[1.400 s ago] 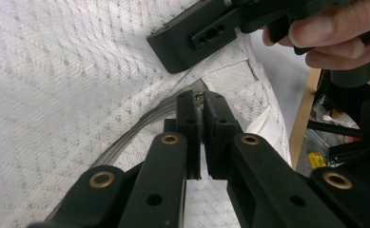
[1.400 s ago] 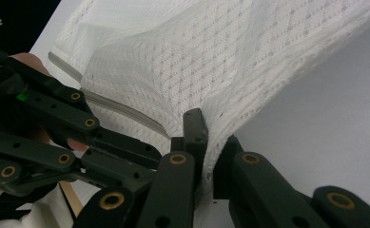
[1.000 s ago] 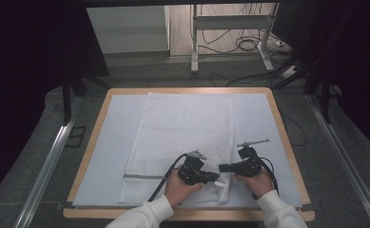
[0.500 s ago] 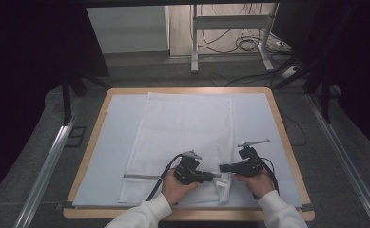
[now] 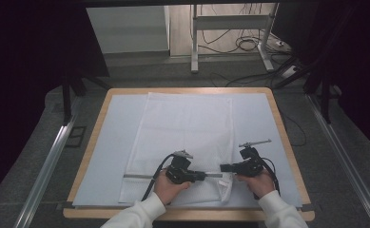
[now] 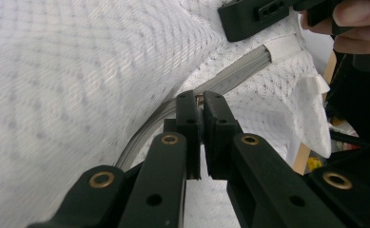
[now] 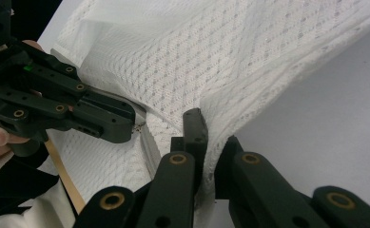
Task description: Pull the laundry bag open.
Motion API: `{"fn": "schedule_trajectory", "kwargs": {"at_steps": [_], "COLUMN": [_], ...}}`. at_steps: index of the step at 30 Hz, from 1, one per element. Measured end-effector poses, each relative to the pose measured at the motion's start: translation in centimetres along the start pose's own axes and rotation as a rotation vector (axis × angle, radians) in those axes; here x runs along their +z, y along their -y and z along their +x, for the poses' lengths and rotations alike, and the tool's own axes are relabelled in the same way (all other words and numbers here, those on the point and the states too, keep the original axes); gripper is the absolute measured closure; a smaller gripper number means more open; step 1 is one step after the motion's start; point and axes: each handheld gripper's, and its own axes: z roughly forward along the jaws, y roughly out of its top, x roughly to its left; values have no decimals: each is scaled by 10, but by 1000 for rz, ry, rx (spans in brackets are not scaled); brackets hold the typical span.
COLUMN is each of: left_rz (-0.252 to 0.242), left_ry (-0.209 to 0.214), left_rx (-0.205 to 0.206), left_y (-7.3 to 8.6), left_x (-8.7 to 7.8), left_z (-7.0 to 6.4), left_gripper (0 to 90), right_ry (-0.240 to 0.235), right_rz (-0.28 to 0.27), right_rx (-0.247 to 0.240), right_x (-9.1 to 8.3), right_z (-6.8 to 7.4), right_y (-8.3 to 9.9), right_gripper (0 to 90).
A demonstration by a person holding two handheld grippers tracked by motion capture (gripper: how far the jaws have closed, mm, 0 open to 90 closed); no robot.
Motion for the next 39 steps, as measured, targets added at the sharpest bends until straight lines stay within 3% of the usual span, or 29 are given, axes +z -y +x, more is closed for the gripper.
{"fn": "schedule_trajectory", "kwargs": {"at_steps": [16, 39], "left_rz": [0, -6], "left_ry": [-27, -34], "left_rx": [-20, -45], "left_y": [10, 15], "left_x": [-12, -21], "left_z": [10, 17], "left_gripper": [872, 872], "right_ry": [2, 13], "right_rz": [3, 3], "right_rx": [-4, -13], "right_x": [0, 1], "right_z": [0, 0], "right_y": [0, 2], "right_gripper": [877, 877]}}
